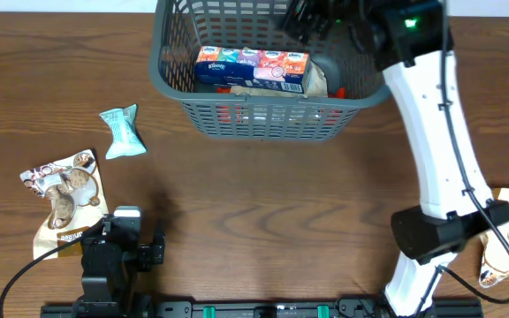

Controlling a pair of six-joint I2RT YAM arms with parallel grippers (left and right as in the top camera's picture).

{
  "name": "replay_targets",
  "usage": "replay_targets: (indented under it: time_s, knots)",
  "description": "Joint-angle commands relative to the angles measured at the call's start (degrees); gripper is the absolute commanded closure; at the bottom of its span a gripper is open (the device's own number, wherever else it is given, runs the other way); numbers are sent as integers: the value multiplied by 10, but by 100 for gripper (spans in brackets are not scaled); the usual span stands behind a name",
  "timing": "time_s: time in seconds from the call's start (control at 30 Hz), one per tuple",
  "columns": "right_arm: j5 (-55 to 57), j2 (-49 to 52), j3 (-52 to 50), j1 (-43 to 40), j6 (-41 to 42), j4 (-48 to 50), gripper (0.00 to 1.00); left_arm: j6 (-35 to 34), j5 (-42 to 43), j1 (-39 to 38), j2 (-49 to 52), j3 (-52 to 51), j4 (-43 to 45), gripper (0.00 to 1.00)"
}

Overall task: Pack container
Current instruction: 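Lift the tissue box into the basket and release it, then move the right gripper down to the cream Pantree rice bag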

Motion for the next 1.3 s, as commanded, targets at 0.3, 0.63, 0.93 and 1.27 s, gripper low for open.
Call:
replay_targets:
  time_s: [0.3, 0.63, 0.93, 1.27]
  knots:
    - [102, -96, 2, -352, 319, -137, 1, -3, 9, -2, -3, 3, -1, 2]
    - [112, -86, -1, -502, 336, -375, 1, -3, 10, -2, -3, 3, -1, 1]
    - [73, -115, -1, -511, 322, -460, 1, -3, 10, -2, -3, 3, -1, 1]
    - [78, -266, -221, -493, 344, -454, 1, -3, 10, -2, -3, 3, -1, 1]
